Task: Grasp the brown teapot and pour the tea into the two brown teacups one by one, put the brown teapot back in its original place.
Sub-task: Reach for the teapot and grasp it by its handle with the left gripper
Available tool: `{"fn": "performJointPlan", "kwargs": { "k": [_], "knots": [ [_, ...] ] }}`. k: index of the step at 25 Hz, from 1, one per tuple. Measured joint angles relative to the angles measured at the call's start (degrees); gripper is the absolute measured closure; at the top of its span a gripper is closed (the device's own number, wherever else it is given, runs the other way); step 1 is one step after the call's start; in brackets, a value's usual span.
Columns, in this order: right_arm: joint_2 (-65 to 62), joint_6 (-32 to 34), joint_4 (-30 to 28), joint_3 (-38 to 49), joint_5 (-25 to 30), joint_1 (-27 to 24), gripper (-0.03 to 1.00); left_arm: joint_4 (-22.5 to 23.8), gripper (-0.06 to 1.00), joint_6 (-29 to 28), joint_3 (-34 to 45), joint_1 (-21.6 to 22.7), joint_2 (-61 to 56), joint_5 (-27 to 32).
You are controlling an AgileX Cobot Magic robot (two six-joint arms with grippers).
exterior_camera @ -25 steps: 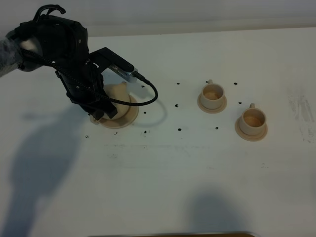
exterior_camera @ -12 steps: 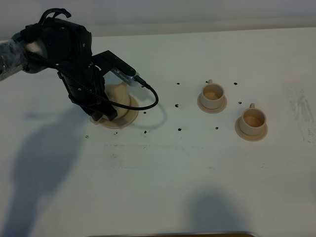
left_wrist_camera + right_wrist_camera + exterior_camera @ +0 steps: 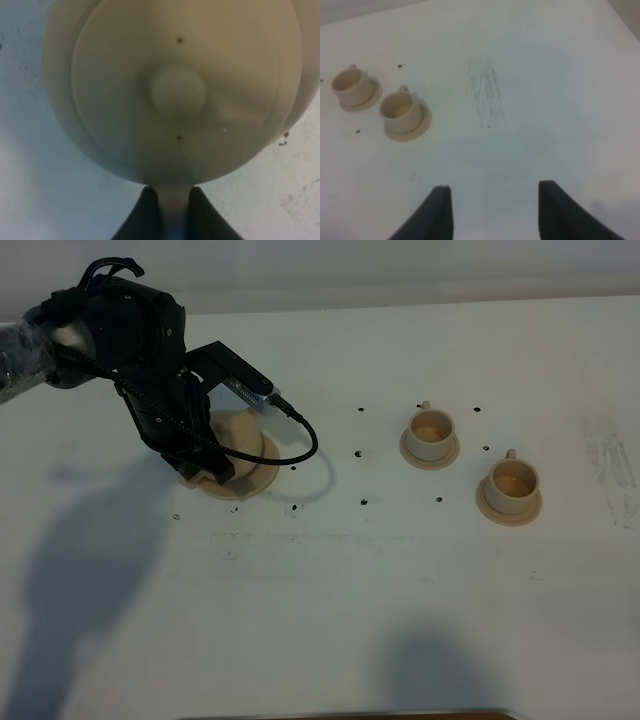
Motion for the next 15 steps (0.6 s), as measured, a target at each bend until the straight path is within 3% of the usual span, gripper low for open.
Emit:
{"fn": "performJointPlan", "kwargs": {
  "k": [9, 15],
  "knots": [
    [0.0, 0.0, 0.0, 0.0, 0.0, 0.0, 0.56, -0.1, 0.86, 1.6, 0.0, -0.5, -2.2, -1.1],
    [0.0, 0.0, 0.0, 0.0, 0.0, 0.0, 0.56, -3.7, 0.86, 6.5, 0.0, -0.6, -4.4, -0.8]
  ]
}}
